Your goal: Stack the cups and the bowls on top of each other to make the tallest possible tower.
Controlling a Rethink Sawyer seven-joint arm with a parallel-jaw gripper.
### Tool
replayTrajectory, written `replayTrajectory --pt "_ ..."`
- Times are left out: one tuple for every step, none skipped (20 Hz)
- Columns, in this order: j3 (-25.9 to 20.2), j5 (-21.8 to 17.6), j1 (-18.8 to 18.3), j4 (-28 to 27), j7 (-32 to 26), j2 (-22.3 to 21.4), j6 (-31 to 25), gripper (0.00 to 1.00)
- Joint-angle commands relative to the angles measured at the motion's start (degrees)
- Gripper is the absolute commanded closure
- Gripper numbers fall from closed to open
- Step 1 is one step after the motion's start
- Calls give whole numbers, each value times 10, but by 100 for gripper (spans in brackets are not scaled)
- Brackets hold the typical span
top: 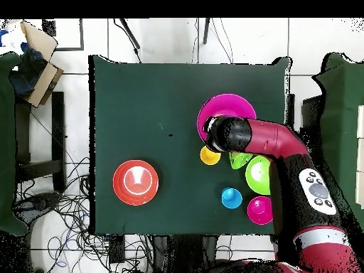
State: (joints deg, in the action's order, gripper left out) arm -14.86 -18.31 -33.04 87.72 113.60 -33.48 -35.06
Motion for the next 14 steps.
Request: replayTrajectory --pt "-2 -6 1 -12 -44 35 -122 0" --pt "-3 -7 0 -14 -43 36 -126 0" --pt "-3 -8 0 -15 -42 35 -131 0" --pt "-3 -10 1 -19 -41 36 -133 0" --pt "-3 -12 0 -21 -41 36 -134 0" --pt "-4 -14 -1 -21 -40 36 -131 0" --pt "-4 -17 -2 -20 -40 36 -128 0" --pt "-4 -20 -2 -19 -38 35 -123 0" --pt "-4 -22 -3 -18 -37 34 -117 0" --pt "-4 -24 -3 -17 -36 34 -111 0" --pt "-3 -30 -3 -17 -35 33 -97 0" --pt "-2 -34 -3 -18 -35 33 -90 0" --pt "5 -51 1 -22 -32 31 -63 0" --pt "12 -67 6 -26 -28 29 -35 0"
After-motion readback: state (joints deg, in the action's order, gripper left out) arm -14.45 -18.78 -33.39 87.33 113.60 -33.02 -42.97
